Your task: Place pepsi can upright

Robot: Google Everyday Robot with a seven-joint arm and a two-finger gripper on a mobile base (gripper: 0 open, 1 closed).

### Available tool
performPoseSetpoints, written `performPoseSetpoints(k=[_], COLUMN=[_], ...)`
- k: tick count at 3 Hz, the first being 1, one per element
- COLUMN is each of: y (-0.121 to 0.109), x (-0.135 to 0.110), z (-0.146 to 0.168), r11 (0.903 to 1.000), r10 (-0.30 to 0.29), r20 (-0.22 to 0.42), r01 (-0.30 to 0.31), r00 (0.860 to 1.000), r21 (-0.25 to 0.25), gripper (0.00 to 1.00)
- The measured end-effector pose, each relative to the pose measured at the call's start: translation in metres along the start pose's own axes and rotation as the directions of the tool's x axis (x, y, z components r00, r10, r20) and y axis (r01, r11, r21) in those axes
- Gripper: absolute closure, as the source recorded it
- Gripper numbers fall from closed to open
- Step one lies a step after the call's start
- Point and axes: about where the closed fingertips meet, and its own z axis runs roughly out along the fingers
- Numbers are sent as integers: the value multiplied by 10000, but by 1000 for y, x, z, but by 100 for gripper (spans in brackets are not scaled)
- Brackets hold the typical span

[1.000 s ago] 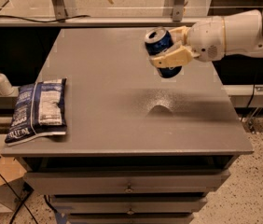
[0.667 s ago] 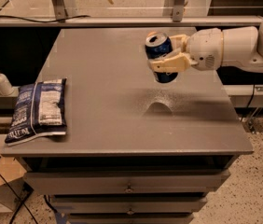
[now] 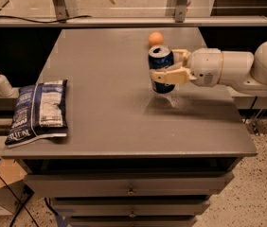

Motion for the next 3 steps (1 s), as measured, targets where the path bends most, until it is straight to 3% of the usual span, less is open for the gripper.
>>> performPoseSetpoints(k=[1,2,3], y=[1,2,2], x=[13,23,28], z=[3,4,4], r11=[10000,10000,10000], r10=[-41,2,-22], r20=[513,753,815], r01=[39,-6,15], r00=[9987,9972,9967], r21=[50,55,80], gripper=[100,83,59])
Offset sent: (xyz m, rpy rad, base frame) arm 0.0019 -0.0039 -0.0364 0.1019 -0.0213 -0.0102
